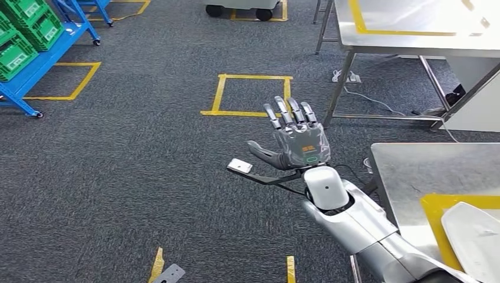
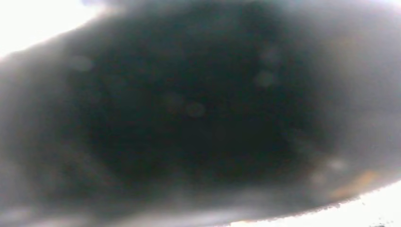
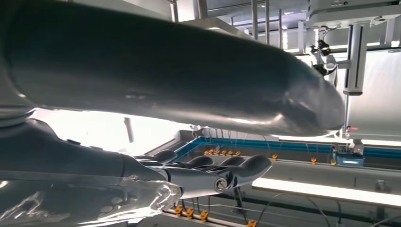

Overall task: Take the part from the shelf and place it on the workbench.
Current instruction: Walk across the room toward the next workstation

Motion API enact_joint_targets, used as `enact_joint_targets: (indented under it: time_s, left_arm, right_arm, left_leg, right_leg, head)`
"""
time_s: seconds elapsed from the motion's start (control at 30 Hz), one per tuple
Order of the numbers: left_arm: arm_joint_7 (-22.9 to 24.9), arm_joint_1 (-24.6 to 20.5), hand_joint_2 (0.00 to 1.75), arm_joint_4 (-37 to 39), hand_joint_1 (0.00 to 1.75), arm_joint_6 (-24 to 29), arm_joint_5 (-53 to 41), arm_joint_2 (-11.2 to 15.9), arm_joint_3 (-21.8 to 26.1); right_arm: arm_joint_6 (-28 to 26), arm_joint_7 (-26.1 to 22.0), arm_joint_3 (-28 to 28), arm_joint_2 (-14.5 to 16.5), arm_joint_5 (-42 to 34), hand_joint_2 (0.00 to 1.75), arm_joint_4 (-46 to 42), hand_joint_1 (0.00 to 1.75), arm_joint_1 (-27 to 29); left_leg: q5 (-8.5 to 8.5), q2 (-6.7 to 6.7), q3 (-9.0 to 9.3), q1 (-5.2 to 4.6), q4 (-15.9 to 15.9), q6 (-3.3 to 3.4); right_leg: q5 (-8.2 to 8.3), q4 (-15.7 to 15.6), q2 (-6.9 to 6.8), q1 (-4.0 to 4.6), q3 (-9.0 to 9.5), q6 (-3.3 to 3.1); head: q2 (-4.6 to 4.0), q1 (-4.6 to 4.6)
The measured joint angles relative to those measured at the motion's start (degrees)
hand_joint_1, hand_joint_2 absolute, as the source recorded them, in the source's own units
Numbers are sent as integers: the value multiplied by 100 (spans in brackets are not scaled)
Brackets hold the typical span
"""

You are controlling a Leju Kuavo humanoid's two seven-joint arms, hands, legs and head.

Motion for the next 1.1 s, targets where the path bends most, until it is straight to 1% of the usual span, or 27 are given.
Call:
enact_joint_targets:
  time_s: [0.17, 0.27, 0.7, 0.97, 1.1]
  left_arm:
    - [1, -2, 0, 0, 0, 0, 0, -2, 0]
    - [2, -1, 0, 0, 0, 3, -1, 0, 0]
    - [14, 0, 0, 0, 0, 53, -68, 0, -1]
    - [13, 5, 0, 0, 0, 70, -68, 0, -1]
    - [5, 11, 0, 0, 0, 69, -68, 1, 0]
  right_arm:
    - [0, 0, 0, 0, 0, 0, 0, 0, -2]
    - [0, 0, 0, 0, -1, 0, 0, 0, -1]
    - [-1, 95, 1, 0, 0, 0, 2, 0, -4]
    - [-62, 407, 38, -12, 0, 0, 21, 0, -53]
    - [-142, 568, 93, -25, 0, 0, 39, 0, -93]
  left_leg:
    - [-10, -1, 0, -3, 1, 41]
    - [-7, -1, 0, -4, 2, 47]
    - [-1, 0, 4, 6, 2, 54]
    - [-2, 0, 3, 7, 3, 55]
    - [-8, 0, 2, -6, 8, 65]
  right_leg:
    - [15, -48, 0, -6, 19, 54]
    - [21, -55, 0, -7, 21, 73]
    - [26, -55, 0, 2, 20, 81]
    - [26, -56, 0, 2, 21, 82]
    - [29, -59, 0, -11, 22, 91]
  head:
    - [0, -1]
    - [0, -1]
    - [0, -2]
    - [0, -2]
    - [0, -3]
